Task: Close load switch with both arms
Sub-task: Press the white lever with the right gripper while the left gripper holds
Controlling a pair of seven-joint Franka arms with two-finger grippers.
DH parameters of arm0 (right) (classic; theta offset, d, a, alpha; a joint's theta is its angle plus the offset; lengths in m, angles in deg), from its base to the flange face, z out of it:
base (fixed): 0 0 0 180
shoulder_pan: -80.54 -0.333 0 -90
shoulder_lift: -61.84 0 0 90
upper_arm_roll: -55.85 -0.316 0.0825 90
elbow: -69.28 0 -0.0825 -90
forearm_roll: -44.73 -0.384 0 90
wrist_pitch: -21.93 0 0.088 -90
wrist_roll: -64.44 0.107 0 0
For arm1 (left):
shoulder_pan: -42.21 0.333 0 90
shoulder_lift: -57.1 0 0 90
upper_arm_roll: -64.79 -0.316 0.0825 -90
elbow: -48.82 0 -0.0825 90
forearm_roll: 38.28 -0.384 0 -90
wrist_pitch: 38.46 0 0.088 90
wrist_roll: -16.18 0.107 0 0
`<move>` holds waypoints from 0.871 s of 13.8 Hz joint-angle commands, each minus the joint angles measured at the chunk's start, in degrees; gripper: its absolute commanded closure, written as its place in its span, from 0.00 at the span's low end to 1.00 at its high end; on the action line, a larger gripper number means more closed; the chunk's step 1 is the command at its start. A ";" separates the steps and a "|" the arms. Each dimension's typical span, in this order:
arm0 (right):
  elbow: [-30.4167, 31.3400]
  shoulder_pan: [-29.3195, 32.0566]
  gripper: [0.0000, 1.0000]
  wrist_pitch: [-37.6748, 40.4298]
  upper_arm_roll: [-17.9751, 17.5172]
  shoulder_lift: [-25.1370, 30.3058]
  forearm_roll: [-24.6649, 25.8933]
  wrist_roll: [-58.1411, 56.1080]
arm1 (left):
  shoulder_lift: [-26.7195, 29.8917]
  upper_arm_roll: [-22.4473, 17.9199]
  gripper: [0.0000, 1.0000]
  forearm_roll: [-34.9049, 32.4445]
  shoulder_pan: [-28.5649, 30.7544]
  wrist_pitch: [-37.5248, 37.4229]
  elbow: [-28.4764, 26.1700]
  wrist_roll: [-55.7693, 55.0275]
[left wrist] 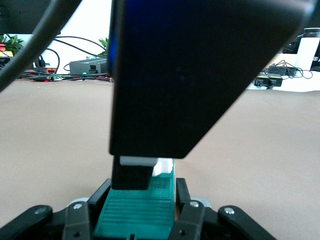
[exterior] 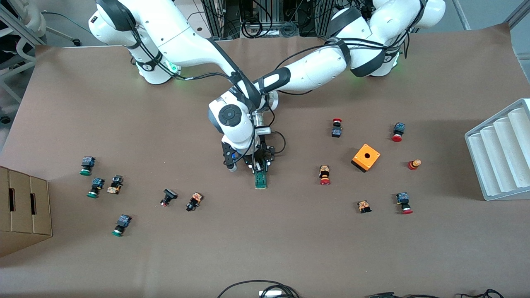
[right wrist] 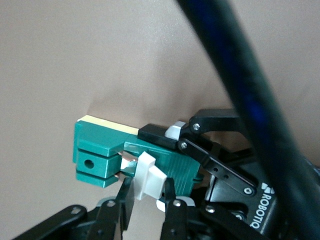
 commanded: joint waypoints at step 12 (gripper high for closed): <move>-4.62 1.21 0.71 -1.00 0.83 -1.26 -2.36 -1.24 | -1.39 -0.35 0.44 -1.00 -1.04 -0.40 2.01 1.24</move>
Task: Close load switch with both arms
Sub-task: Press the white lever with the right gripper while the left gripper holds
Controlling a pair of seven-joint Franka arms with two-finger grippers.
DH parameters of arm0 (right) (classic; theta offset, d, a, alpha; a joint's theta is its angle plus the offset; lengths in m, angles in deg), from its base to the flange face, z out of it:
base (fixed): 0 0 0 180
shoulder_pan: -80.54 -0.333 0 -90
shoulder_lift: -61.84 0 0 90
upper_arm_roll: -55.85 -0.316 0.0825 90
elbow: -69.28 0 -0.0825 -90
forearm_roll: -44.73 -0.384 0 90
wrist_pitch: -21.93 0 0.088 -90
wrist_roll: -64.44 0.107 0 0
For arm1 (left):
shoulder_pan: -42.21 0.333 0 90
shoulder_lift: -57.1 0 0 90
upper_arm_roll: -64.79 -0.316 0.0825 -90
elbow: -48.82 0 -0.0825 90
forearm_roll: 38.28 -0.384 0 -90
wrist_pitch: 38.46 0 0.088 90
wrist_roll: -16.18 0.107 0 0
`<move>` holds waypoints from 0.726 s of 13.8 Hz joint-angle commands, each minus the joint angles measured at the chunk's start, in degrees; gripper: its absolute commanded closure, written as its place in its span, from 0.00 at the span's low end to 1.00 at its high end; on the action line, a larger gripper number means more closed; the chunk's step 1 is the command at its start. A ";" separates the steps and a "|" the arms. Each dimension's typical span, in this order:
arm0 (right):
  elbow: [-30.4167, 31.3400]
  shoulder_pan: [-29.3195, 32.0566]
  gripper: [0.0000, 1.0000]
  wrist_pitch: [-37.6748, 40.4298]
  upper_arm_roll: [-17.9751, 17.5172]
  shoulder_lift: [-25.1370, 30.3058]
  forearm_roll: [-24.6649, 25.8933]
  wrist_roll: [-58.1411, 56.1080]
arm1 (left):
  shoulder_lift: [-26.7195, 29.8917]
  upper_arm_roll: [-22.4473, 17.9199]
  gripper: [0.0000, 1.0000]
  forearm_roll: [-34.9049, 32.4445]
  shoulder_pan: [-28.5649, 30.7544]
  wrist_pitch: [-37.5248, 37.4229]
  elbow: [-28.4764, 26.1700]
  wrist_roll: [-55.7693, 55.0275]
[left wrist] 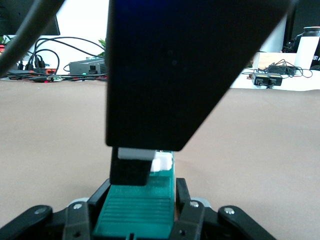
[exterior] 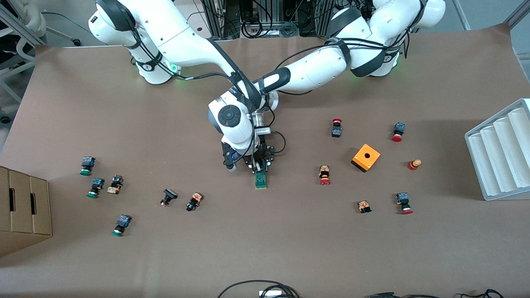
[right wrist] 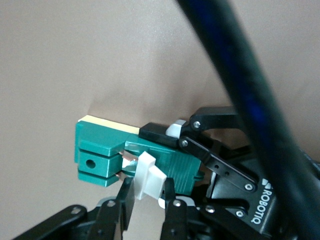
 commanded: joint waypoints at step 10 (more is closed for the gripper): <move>-7.80 1.92 0.71 -1.17 0.89 -3.45 -1.65 -1.06 | -1.48 -0.34 0.44 -1.00 -1.04 -0.40 2.01 0.76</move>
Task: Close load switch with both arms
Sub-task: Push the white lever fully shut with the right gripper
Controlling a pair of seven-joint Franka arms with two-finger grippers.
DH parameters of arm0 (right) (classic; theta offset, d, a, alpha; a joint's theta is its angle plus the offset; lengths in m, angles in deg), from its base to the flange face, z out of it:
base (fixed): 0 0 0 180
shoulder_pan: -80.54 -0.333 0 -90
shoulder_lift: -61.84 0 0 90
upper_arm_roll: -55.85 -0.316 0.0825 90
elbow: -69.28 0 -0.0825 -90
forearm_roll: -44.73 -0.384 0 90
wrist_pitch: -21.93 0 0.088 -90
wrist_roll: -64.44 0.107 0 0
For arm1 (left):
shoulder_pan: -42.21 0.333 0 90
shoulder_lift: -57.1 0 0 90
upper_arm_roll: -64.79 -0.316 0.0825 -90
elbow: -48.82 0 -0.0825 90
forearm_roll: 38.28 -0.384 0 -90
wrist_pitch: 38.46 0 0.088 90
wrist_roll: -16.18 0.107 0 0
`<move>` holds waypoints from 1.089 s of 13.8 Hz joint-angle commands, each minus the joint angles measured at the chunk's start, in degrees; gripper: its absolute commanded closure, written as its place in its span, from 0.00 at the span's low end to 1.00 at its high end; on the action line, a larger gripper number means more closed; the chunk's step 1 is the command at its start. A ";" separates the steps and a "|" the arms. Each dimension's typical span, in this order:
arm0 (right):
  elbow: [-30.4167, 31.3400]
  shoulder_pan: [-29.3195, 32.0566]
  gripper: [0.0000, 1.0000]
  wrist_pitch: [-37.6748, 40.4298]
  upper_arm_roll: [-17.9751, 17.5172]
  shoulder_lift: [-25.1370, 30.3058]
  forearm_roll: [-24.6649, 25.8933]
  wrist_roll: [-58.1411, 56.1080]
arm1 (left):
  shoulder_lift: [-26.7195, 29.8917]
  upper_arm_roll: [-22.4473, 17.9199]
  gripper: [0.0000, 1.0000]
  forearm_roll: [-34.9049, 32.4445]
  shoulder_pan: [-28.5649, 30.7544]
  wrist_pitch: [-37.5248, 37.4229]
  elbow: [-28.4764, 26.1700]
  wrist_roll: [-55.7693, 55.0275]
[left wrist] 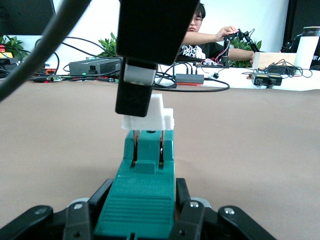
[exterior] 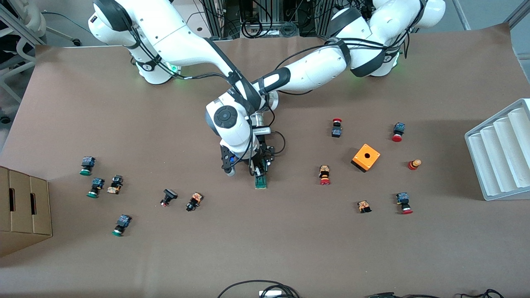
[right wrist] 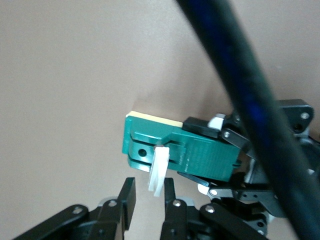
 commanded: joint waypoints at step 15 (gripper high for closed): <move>-9.13 1.55 0.80 -1.45 1.19 -6.85 -1.86 -0.48 | -1.37 -0.33 0.44 -1.00 -1.00 -0.40 2.01 0.75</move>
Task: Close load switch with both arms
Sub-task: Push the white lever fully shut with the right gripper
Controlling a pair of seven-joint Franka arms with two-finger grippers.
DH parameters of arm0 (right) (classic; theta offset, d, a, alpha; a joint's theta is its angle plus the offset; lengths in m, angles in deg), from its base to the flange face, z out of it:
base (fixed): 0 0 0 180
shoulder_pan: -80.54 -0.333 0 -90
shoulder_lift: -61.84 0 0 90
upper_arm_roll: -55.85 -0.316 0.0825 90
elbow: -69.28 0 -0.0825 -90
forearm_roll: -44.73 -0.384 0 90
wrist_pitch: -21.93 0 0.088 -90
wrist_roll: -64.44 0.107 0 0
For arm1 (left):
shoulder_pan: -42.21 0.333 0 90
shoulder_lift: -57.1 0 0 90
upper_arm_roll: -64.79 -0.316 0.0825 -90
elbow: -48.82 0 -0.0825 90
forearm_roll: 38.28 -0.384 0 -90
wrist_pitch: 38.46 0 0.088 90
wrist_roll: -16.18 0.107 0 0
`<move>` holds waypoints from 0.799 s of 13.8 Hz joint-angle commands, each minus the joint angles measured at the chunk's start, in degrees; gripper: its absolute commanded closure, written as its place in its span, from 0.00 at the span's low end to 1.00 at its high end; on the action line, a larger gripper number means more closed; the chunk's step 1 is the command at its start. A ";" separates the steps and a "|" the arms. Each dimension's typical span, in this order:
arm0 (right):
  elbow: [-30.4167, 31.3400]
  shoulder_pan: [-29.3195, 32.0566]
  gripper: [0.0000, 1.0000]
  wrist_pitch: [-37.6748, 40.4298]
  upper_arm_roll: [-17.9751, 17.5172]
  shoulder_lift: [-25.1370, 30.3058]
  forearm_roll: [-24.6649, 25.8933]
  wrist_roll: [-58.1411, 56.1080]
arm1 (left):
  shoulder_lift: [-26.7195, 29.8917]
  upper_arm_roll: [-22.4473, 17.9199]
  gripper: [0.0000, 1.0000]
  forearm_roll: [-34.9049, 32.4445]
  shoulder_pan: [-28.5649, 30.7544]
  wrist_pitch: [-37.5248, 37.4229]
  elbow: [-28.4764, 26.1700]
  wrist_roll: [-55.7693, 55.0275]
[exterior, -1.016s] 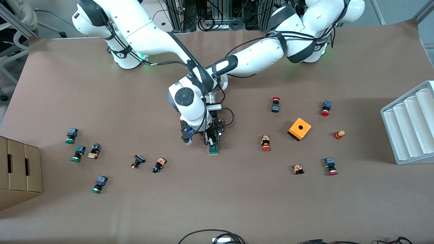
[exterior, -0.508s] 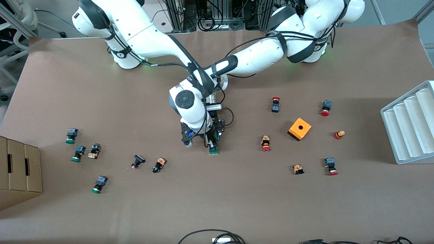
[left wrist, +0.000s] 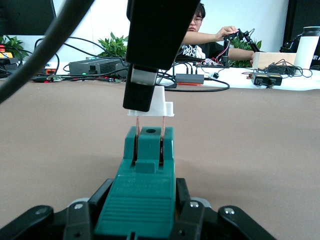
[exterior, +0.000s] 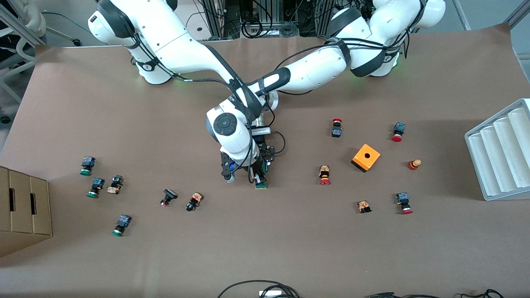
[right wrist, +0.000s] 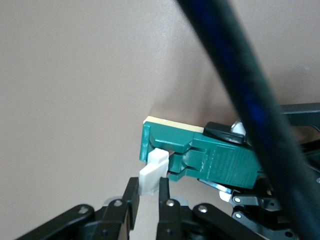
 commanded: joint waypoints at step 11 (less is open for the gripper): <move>-8.99 1.26 0.78 -1.70 2.48 -7.31 -1.60 -0.73 | -1.26 -0.32 0.44 -1.00 -1.00 -0.40 2.10 0.75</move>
